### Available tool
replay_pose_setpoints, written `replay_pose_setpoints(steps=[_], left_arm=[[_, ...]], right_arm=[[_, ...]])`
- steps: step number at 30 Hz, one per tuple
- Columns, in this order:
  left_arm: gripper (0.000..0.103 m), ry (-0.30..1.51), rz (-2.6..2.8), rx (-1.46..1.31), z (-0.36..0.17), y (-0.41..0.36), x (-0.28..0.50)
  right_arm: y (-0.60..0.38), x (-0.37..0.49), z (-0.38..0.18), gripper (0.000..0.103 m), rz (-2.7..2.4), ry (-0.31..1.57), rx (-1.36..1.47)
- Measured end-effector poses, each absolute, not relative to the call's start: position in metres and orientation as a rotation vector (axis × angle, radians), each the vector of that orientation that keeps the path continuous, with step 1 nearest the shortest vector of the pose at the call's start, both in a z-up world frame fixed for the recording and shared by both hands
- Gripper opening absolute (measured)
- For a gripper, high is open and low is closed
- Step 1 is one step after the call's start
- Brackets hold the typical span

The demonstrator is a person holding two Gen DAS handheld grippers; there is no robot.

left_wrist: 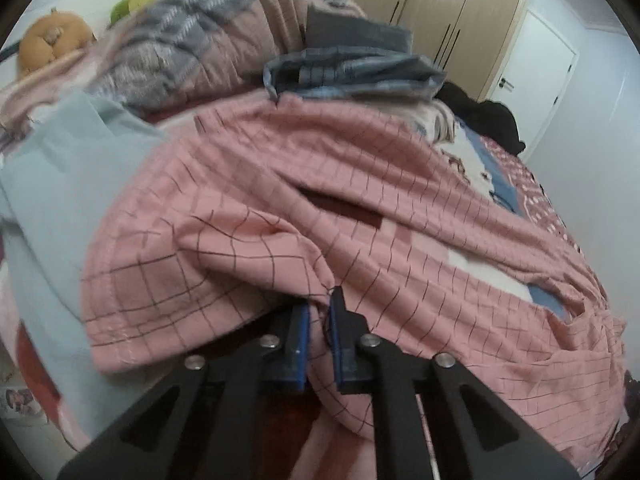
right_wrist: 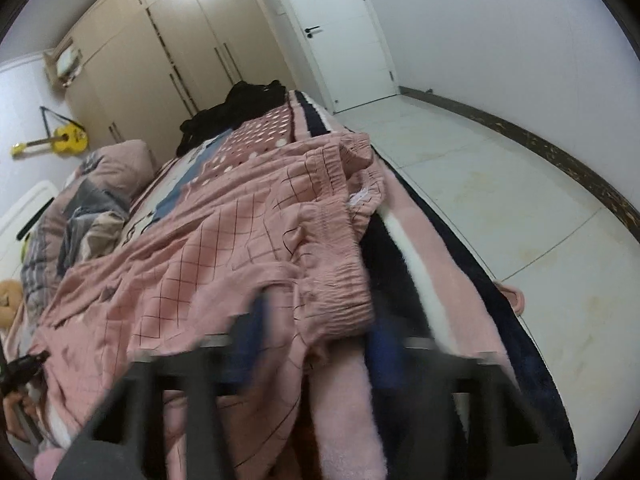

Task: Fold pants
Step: 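Close left gripper on the pants fabric while right gripper grasps the elastic cuff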

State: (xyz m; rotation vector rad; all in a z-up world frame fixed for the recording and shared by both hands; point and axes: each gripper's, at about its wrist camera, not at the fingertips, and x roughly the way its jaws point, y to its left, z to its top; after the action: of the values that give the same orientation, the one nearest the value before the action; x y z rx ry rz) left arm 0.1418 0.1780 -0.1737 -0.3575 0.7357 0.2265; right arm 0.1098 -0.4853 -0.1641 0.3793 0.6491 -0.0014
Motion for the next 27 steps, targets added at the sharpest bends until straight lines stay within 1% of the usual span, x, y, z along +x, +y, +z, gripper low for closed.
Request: replay_pose_setpoints(steps=[3,7,10,16,21,27], left_arm=[[0.005,0.683,0.259,-0.34,-0.159,0.182,0.129],[0.005,0.644,0.279,-0.329,-0.141,0.191,0.116],[0.005,0.64,0.282,-0.307,-0.134,0.193,0.111],[0.005,0.64,0.28,-0.271,-0.118,0.191,0.112],[0.005,0.677,0.312,-0.221,-0.091,0.197,0.149],[0.005,0.75,0.358,-0.153,-0.065,0.199,0.236]], right_arm=[[-0.48,0.102,-0.155,0.019,-0.055,0.616,0.344],[-0.486,0.081,-0.14,0.018,-0.122,0.556,0.329],[-0.494,0.073,-0.135,0.018,-0.112,0.561,0.356],[-0.491,0.07,-0.123,0.018,-0.087,0.564,0.313],[-0.491,0.099,-0.088,0.018,-0.02,0.559,0.278],[-0.481,0.184,-0.046,0.018,0.011,0.589,0.203]])
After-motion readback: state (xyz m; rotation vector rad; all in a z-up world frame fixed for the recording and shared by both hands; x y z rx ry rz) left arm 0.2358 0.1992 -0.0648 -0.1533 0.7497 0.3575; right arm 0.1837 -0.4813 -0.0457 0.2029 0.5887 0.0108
